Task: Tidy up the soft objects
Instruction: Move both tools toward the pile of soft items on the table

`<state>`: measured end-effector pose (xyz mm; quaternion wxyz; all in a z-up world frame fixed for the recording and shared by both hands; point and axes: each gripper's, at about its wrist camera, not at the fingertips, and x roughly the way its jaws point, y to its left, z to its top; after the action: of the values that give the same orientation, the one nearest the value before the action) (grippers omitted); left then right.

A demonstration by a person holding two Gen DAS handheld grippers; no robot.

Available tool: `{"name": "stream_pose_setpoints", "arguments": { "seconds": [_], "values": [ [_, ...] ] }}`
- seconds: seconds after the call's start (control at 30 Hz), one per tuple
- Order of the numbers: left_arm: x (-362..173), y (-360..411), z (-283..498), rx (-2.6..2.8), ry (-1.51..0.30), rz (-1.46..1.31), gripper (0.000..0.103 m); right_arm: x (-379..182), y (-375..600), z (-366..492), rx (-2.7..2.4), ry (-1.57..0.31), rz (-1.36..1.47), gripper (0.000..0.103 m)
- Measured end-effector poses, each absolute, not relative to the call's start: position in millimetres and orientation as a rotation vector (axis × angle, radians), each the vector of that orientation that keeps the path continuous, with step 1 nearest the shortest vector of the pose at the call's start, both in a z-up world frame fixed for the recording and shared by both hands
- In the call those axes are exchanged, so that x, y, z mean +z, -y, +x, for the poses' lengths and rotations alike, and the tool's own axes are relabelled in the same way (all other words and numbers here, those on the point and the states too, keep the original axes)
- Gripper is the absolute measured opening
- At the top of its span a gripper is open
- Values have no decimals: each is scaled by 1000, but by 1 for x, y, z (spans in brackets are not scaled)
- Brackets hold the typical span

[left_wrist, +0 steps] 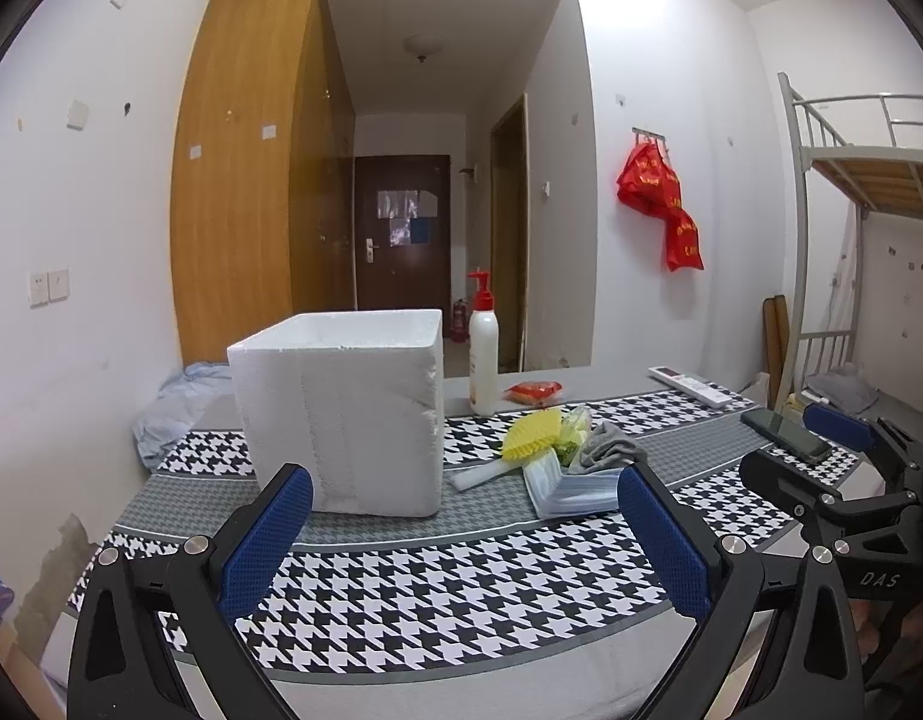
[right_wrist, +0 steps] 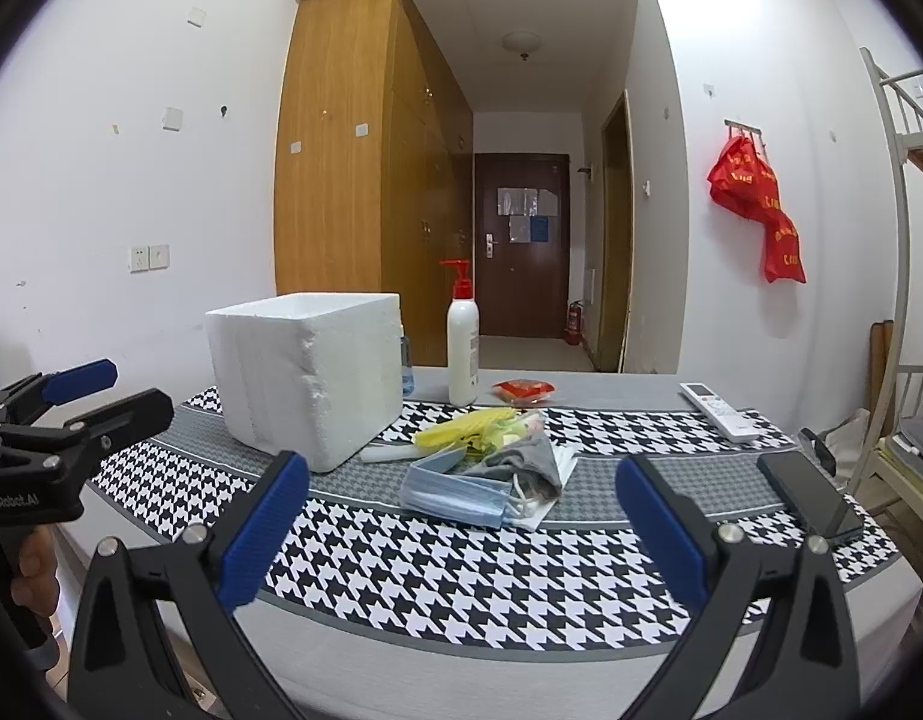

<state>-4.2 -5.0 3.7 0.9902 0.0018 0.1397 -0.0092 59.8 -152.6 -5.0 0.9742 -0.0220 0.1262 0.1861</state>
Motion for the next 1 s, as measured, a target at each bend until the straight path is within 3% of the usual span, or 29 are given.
{"name": "stream_pose_setpoints", "arguments": {
  "seconds": [1.0],
  "values": [
    [-4, 11, 4, -50, -318, 20, 102, -5, 154, 61, 390, -265, -46, 103]
  ]
}}
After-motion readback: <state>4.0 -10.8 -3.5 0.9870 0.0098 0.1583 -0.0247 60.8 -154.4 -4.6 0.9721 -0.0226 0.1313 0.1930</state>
